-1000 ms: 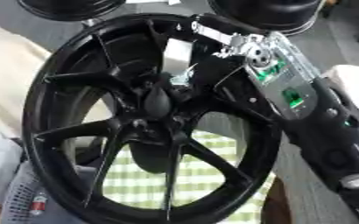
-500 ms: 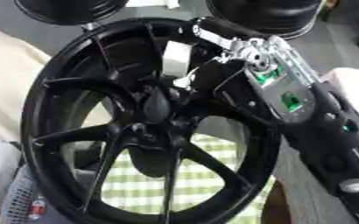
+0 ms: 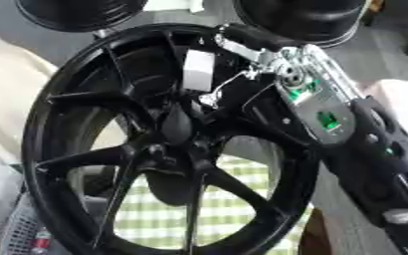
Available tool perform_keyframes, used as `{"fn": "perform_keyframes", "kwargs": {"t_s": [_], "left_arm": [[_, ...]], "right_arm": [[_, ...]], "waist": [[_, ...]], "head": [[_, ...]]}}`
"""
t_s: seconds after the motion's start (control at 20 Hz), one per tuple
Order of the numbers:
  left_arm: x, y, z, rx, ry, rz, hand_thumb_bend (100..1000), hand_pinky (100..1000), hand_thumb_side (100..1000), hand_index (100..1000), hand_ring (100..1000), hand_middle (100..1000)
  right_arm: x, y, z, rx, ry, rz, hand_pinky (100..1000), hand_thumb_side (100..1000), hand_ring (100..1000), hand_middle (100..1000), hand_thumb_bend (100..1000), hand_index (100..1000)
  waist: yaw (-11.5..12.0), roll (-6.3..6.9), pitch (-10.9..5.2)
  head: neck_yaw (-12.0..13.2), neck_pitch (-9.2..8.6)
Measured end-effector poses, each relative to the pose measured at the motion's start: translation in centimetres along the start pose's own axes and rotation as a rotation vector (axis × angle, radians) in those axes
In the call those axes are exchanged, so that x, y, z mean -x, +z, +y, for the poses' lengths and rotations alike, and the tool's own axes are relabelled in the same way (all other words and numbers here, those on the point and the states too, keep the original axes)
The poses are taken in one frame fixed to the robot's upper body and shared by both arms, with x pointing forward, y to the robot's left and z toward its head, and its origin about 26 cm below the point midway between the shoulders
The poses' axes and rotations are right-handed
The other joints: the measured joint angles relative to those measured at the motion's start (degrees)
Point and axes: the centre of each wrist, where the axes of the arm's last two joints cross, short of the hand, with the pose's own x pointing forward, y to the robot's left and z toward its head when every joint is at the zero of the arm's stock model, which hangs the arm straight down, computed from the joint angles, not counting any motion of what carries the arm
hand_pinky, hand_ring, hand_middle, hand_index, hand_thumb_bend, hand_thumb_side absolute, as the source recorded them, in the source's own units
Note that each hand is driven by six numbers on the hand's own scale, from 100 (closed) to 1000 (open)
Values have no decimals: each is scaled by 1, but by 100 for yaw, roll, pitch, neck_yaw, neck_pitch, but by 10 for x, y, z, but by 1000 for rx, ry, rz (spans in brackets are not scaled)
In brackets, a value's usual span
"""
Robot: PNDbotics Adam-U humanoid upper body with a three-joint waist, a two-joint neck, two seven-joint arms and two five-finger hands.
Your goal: Pull the pin out of the wheel hub.
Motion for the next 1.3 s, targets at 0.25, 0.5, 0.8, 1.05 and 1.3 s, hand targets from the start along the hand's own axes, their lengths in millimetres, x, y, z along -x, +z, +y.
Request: {"fn": "perform_keyframes", "kwargs": {"t_s": [0.25,0.5,0.8,1.05,1.3], "left_arm": [[0,0,-1,5,1,1,695,607,534,667,649,505],[0,0,-1,5,1,1,695,607,534,666,650,505],[0,0,-1,6,2,0,694,607,534,666,652,505],[0,0,-2,6,2,-1,694,608,535,666,653,505],[-1,0,-2,6,4,-3,694,608,535,665,654,505]], "right_arm": [[-2,1,-2,3,-8,-2,813,265,697,574,284,773],[-4,2,-3,5,-21,-4,810,246,688,552,270,761],[-3,3,-6,12,-29,-3,805,232,674,500,253,741],[-2,5,-10,21,-34,2,798,222,661,466,243,717],[-3,5,-13,25,-38,-2,799,233,649,448,233,706]], "waist": [[0,2,8],[0,2,9],[4,-3,9],[5,-6,9],[6,-6,9]], "head": [[-10,0],[-116,-1],[-200,-101],[-201,-128],[-201,-145]]}}
